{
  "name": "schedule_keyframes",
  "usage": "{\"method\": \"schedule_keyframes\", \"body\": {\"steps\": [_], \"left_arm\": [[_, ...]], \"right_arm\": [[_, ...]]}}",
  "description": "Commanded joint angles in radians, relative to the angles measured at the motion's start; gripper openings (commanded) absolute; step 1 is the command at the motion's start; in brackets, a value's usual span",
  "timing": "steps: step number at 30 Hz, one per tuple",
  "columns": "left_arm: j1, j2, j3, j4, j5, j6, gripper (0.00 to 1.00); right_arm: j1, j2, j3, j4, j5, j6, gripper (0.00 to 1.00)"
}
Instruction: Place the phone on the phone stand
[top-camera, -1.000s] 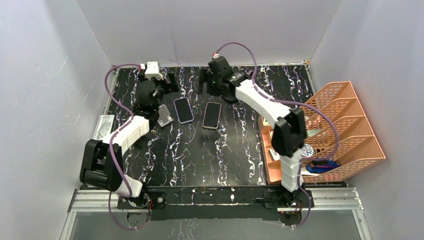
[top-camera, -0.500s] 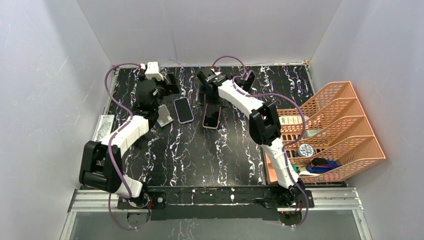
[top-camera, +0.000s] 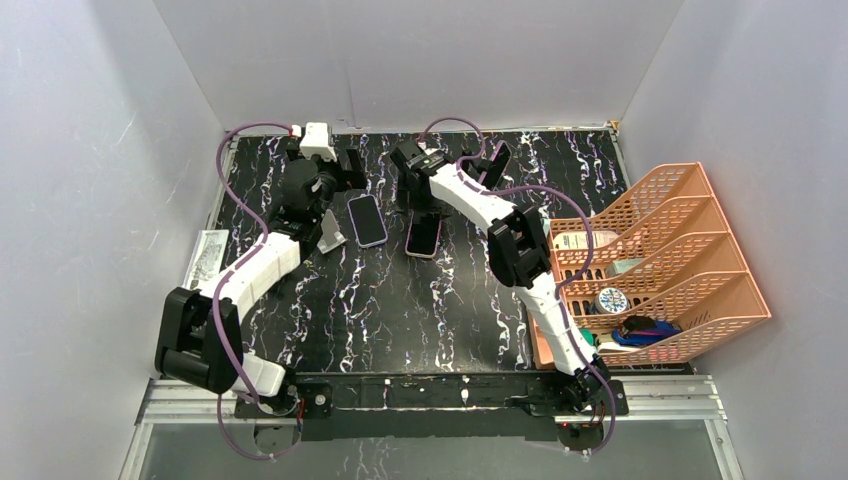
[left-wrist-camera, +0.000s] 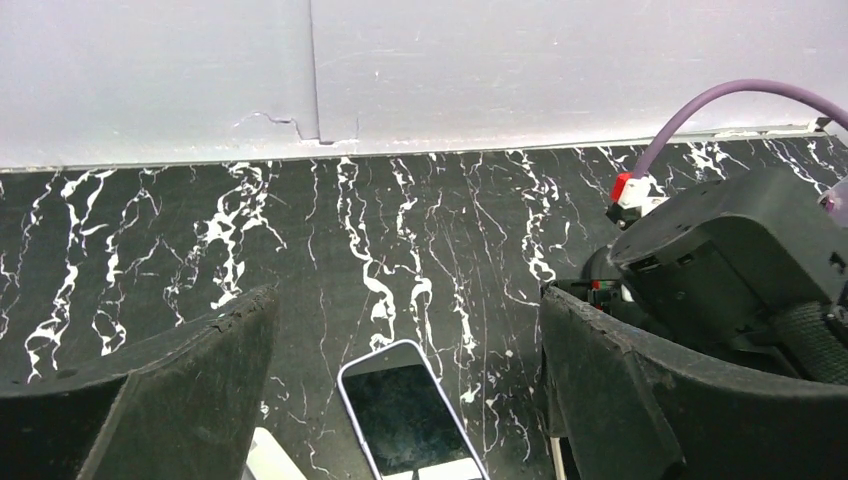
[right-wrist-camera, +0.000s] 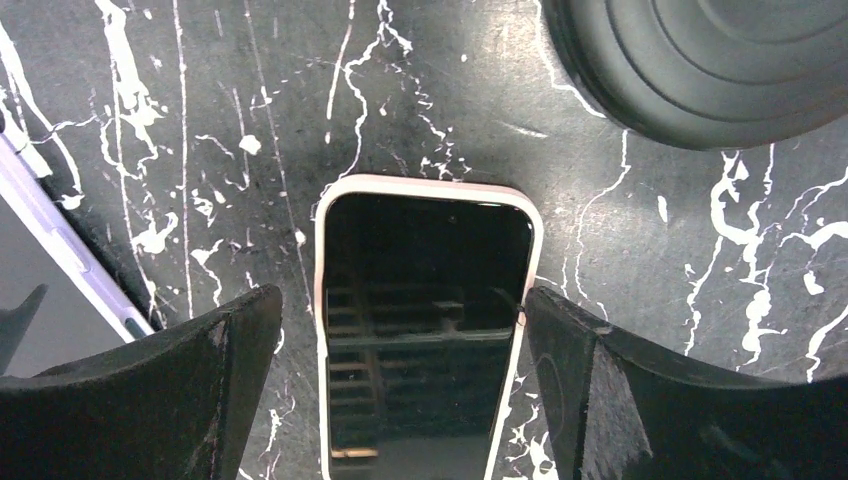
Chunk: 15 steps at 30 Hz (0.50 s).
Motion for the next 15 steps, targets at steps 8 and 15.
{"method": "schedule_keyframes", "body": {"steps": [8, 15], "left_arm": [[-0.026, -0.056, 0.044, -0.024, -0.031, 0.062, 0.98], [-0.034, -0.057, 0.045, -0.028, -0.032, 0.073, 0.98]], "right_arm": [[-0.041, -0.013, -0.007, -0.009, 0.093, -0.015, 0.99], [-0.042, -0.009, -0.067, 0.051, 0.048, -0.012, 0.99]]}}
